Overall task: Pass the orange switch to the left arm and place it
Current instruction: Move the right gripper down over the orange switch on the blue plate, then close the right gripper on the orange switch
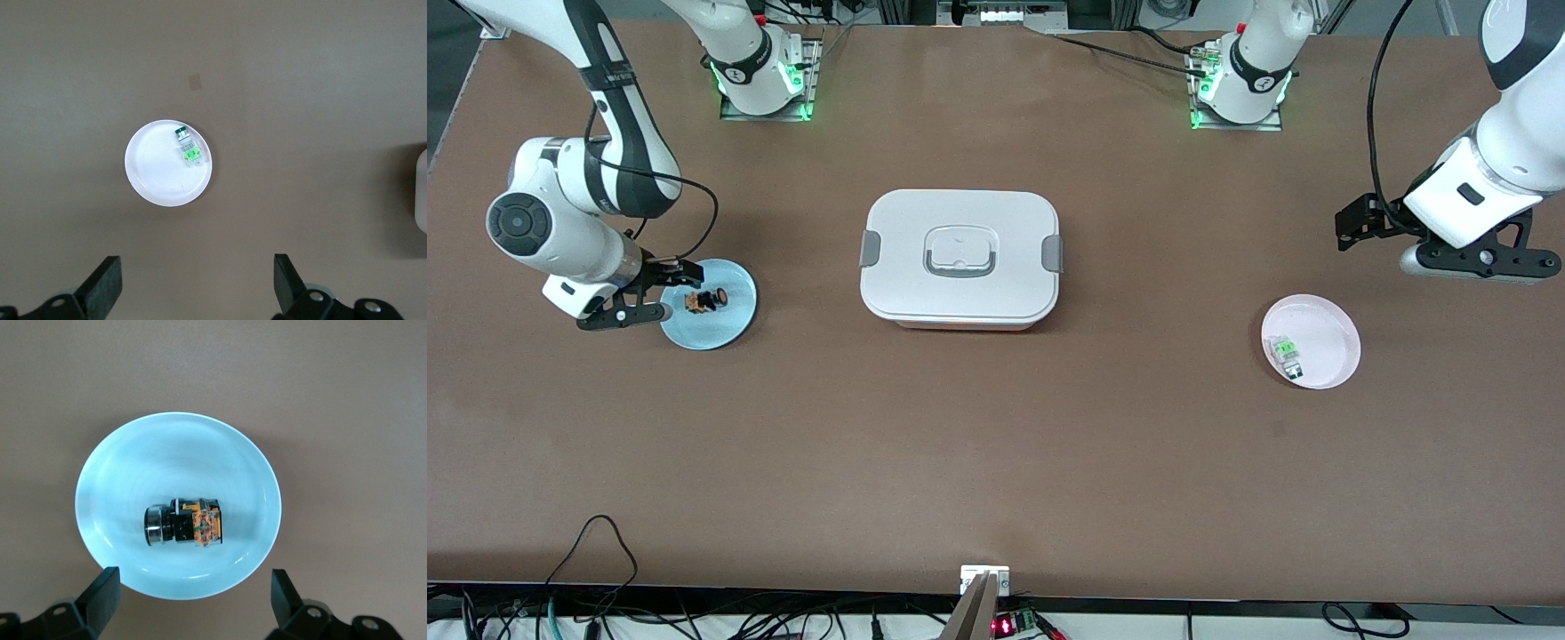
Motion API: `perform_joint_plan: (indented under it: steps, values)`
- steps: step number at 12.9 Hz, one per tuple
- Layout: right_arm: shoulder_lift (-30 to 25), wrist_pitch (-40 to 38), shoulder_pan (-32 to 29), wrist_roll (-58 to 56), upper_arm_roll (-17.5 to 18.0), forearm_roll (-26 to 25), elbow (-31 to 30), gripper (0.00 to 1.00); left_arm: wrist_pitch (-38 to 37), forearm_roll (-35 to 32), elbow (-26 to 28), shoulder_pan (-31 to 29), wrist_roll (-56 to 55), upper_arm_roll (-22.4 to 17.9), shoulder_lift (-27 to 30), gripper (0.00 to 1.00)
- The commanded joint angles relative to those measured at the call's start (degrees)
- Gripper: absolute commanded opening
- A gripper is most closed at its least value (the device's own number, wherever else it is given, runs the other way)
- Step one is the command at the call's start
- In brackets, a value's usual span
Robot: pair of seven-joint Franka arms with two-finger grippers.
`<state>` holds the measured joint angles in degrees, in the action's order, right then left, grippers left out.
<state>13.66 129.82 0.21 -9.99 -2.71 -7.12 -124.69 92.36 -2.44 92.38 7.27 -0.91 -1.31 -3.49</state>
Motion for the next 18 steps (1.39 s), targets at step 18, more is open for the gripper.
perform_joint_plan:
  steps: [18]
  values:
    - [8.92,8.87,-0.3,-10.48,1.13,3.95,-0.29,1.0,-1.13,0.25,-1.33,-0.24,1.08,0.0,-0.29,1.0]
